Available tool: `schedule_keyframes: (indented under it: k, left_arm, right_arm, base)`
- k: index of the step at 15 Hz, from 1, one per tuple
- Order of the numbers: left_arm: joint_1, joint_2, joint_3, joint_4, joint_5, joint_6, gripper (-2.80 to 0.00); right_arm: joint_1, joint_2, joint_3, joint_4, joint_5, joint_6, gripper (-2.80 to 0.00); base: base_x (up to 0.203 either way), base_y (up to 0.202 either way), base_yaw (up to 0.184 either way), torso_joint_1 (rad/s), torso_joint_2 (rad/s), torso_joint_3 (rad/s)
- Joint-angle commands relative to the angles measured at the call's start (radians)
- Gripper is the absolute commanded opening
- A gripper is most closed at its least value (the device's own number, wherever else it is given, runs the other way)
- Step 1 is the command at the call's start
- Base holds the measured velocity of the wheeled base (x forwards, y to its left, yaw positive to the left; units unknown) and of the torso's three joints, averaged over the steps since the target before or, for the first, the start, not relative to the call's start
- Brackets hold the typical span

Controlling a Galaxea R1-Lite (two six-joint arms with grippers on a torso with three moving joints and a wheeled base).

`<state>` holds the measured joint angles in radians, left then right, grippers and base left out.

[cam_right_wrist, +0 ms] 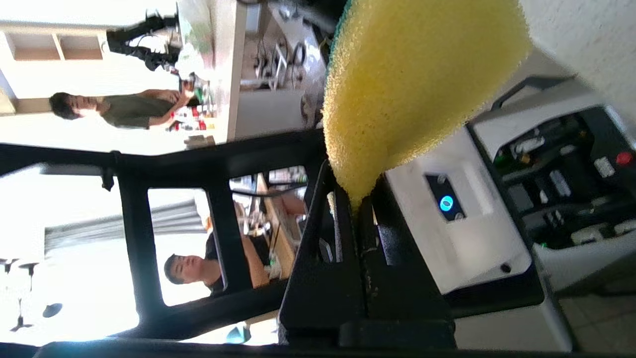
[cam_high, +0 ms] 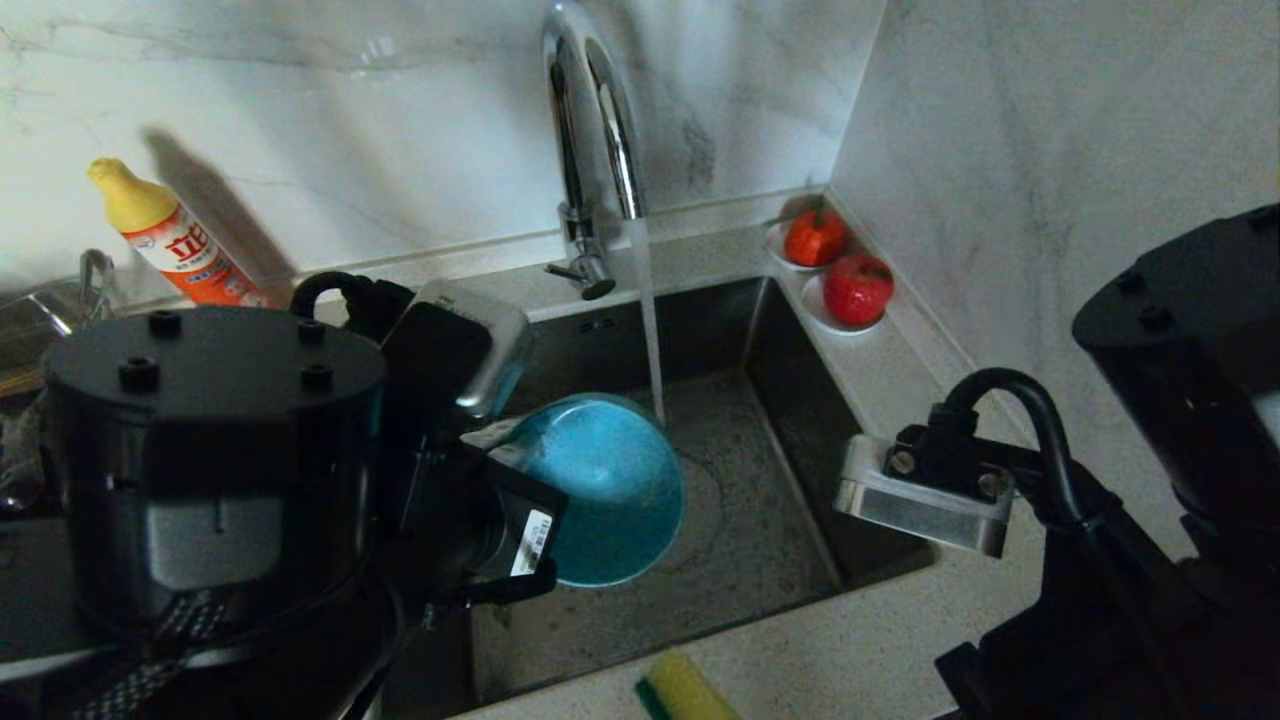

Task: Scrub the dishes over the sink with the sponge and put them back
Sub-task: Wipe the bowl

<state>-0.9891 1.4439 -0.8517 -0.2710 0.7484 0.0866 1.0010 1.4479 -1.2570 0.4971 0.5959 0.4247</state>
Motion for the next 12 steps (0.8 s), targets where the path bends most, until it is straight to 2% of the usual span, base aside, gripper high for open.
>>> schedule_keyframes:
  k: [1,7,12]
  left_arm:
    - [0.000,0.011,-0.023,-0.017,0.021,-0.004,-2.80]
    - [-0.002,0.003,-0.034,-0.036,0.029,-0.023,-2.80]
    - [-0.037,-0.029,-0.033,-0.040,0.035,-0.057,-2.80]
  right_arm:
    - [0.016,0.006,-0.001,0.003,0.004,0.002,-2.80]
    - [0.050,0.038,-0.031,0.018,0.002,0.005,-2.80]
    - [0.039,0.061,-0.058,0.018,-0.002,0.008,-2.80]
  base:
    - [0.000,0.000,0.000,0.000,0.00,0.000]
    - [0.000,0.000,0.000,0.000,0.00,0.000]
    - [0.000,0.000,0.000,0.000,0.00,0.000]
